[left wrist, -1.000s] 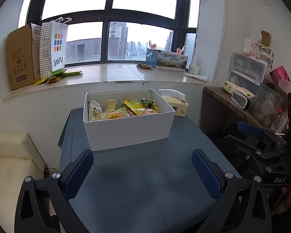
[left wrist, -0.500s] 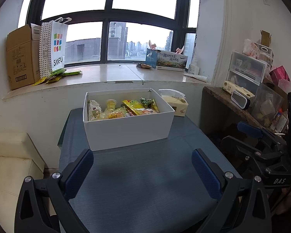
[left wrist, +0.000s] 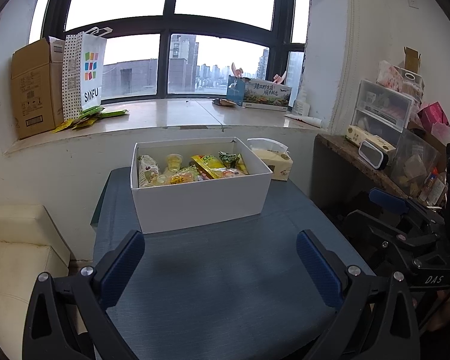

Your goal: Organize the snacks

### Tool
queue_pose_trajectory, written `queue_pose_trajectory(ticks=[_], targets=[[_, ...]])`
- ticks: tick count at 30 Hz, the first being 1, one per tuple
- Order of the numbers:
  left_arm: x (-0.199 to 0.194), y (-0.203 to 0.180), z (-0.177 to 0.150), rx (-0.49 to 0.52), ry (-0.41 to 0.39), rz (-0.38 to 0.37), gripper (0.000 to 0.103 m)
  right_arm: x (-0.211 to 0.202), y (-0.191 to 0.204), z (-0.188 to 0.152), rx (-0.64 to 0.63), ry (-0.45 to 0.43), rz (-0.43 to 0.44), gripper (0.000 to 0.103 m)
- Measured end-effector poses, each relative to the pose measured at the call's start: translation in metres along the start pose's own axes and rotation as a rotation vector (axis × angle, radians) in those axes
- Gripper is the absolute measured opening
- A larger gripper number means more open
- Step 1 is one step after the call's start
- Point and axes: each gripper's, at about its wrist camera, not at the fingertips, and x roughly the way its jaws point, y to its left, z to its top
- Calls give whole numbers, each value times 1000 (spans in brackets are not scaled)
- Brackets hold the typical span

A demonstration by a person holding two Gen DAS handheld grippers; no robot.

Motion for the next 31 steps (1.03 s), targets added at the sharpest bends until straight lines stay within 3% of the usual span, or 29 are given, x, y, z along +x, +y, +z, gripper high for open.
queue_pose_trajectory(ticks=[31], targets=[[-3, 0, -3, 12, -9, -2, 103, 0, 1, 1, -8, 6, 5, 103]])
